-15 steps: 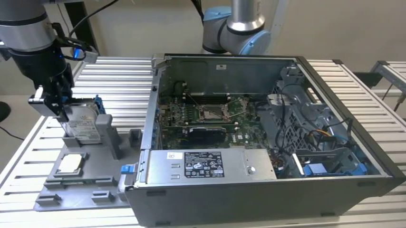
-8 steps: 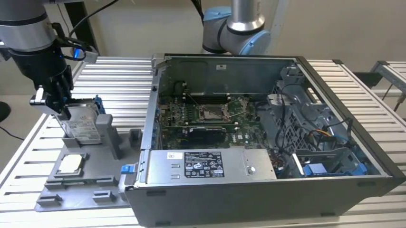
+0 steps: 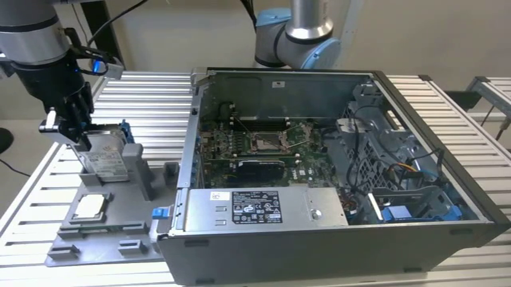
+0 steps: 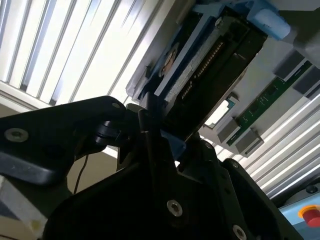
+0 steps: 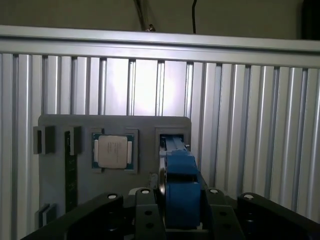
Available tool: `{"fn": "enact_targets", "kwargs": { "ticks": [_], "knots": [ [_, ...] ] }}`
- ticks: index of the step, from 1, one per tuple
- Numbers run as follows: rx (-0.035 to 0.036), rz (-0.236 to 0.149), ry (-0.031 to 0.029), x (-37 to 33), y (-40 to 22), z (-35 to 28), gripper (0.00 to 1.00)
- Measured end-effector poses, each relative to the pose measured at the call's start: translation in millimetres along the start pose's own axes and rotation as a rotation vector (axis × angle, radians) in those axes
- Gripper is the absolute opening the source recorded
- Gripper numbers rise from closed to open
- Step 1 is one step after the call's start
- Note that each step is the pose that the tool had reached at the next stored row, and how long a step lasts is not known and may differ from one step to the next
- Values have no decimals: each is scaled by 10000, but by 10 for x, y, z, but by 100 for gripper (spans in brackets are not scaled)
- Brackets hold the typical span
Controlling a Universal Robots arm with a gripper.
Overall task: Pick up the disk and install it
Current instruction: 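Pick up the disk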
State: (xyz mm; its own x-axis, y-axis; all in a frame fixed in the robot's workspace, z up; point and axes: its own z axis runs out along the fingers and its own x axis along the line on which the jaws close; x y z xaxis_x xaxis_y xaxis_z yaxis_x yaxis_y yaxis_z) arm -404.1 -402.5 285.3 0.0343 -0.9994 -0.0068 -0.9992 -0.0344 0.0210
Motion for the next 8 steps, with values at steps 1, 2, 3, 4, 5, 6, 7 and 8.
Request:
{"fn": "enact_targets", "kwargs": {
  "ticks": [1,2,3,4,5,6,7,8],
  "knots": [
    [66,-4,4,0,-1,-1,0],
    [72,-4,5,0,-1,0,0],
    [72,-5,6,0,-1,0,0],
    [73,-5,6,0,-1,0,0],
    [73,-4,7,0,-1,0,0],
    [73,-4,8,0,-1,0,0],
    [73,-4,9,0,0,0,0],
    [73,-4,10,0,0,0,0]
  ]
}}
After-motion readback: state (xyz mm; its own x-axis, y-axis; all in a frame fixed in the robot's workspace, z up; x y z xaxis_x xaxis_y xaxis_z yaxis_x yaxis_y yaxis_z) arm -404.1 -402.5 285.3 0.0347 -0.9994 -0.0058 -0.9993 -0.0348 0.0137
